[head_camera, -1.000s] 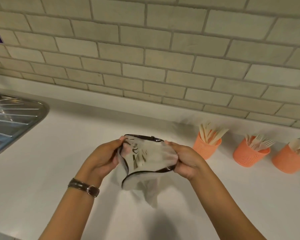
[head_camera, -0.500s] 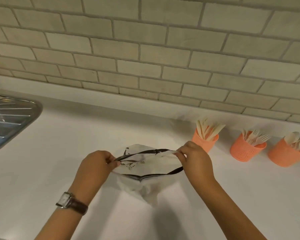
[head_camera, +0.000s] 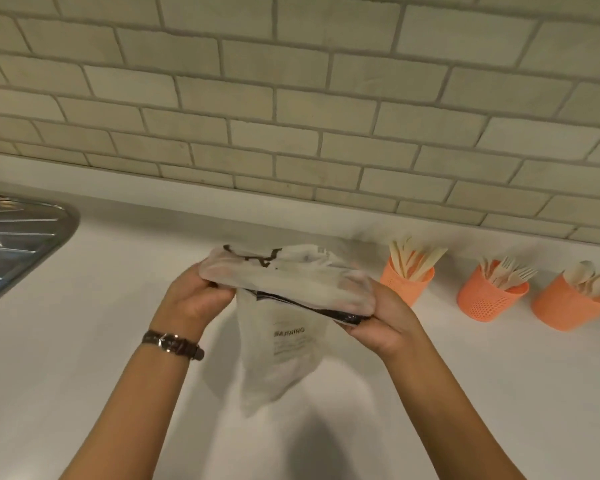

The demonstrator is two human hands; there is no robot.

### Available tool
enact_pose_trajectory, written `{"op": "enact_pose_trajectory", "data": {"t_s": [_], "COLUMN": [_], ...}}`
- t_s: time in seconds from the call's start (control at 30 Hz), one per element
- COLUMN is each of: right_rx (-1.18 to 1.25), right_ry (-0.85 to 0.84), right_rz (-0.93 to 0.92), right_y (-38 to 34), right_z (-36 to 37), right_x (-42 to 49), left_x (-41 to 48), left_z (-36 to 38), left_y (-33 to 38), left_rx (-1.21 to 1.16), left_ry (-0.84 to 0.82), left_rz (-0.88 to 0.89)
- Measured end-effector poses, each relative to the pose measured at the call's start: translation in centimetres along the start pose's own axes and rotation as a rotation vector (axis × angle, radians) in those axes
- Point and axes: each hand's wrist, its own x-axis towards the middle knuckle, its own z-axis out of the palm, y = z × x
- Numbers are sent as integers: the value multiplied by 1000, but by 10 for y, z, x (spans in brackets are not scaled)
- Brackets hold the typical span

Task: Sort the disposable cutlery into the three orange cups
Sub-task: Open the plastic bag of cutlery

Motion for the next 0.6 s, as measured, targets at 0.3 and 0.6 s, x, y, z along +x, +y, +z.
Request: {"op": "enact_pose_trajectory", "data": {"t_s": [0.3,0.6], "right_rx": [-1243,-1788], "right_ry": [395,265], "right_rz": [-353,-1021], "right_y": [15,36], "right_z": [-38,-30], "right_x": [-12,25], "left_x": [14,-29], "left_z": [5,-24], "left_y": [-19,-43], "left_rx": [875,1727], "left_ry": [36,454], "left_rz": [-123,440]}}
